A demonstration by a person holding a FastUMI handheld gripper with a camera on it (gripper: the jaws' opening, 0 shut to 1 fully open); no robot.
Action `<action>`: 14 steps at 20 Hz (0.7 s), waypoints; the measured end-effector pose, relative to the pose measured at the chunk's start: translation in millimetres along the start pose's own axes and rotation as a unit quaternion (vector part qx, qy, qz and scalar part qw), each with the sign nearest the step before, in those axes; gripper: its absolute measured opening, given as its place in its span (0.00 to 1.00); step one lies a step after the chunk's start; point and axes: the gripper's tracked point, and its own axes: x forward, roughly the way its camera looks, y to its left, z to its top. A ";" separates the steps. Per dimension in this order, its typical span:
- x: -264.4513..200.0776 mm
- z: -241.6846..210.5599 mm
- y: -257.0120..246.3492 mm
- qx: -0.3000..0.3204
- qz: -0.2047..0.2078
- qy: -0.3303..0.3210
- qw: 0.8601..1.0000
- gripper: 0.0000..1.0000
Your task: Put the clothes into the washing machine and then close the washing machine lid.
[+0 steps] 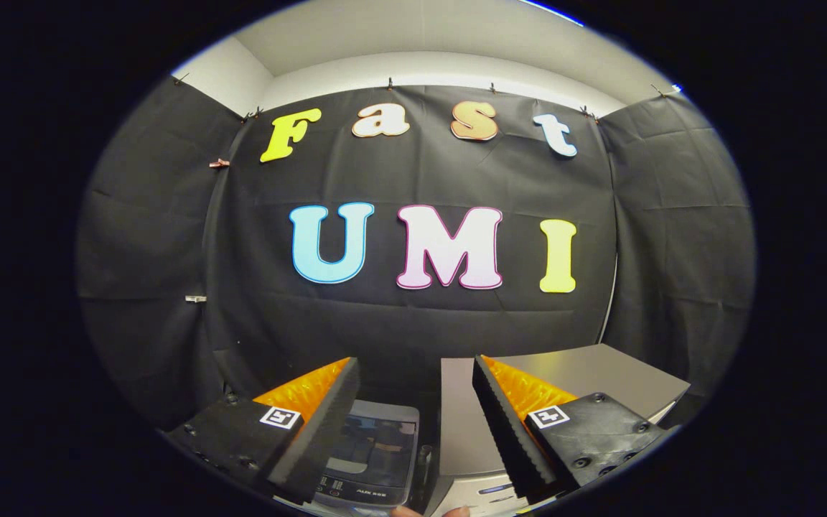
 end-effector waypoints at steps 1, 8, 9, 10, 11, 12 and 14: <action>0.9 -1.0 -0.3 0.000 0.000 0.001 1.000 0.99; 2.8 -6.3 -0.2 0.010 -0.002 0.008 1.000 0.99; 2.6 -6.2 0.1 0.008 -0.001 0.008 1.000 0.99; 2.3 -6.7 0.4 0.007 -0.001 0.008 1.000 0.99; 1.7 -6.8 1.9 0.005 0.000 0.008 1.000 0.99; 2.2 -6.5 1.8 0.004 0.000 0.008 1.000 0.99; 2.6 -6.3 1.4 0.005 -0.001 0.008 1.000 0.99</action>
